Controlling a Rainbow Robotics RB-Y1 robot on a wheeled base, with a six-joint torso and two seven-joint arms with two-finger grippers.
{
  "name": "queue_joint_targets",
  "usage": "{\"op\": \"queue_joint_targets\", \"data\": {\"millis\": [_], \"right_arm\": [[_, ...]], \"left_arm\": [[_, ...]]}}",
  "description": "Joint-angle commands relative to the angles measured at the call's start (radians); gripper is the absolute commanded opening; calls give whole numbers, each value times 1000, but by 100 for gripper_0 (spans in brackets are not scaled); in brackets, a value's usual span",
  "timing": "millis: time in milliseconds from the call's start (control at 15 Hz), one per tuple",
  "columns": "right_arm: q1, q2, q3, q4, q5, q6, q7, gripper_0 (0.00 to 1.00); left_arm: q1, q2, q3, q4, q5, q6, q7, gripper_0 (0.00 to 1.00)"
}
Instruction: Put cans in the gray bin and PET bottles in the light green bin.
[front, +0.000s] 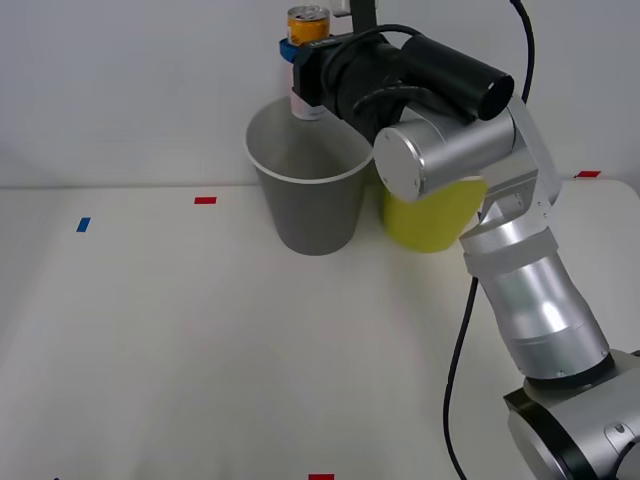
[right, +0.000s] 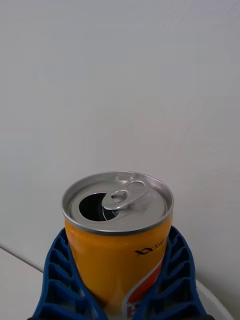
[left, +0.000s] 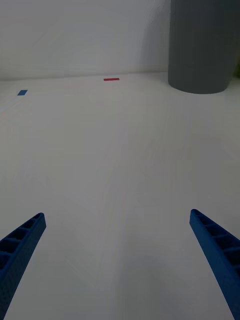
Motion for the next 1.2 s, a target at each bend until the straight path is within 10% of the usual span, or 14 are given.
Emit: {"op": "queue_joint_targets", "data": {"millis": [67,600,667,733,867,1200], "right_arm": [[-2,4,10,29,34,-2,3,0],[-13,23,10,96,32,-83,2,0],[-13,23,10,96,34,-87,-1,8],[-13,20,10,96,32,-98,-1,44],[-13,21,10,95,29,-117,6,79],[24,18,10,64,26,-155,29,99]], "left_arm": [[0,0,0,0,0,0,0,100],[0,0,0,0,0,0,0,100],[0,0,0,0,0,0,0,100],[0,0,0,0,0,0,0,100],[0,0,0,0,0,0,0,100],[0,0,0,0,0,0,0,100]]}}
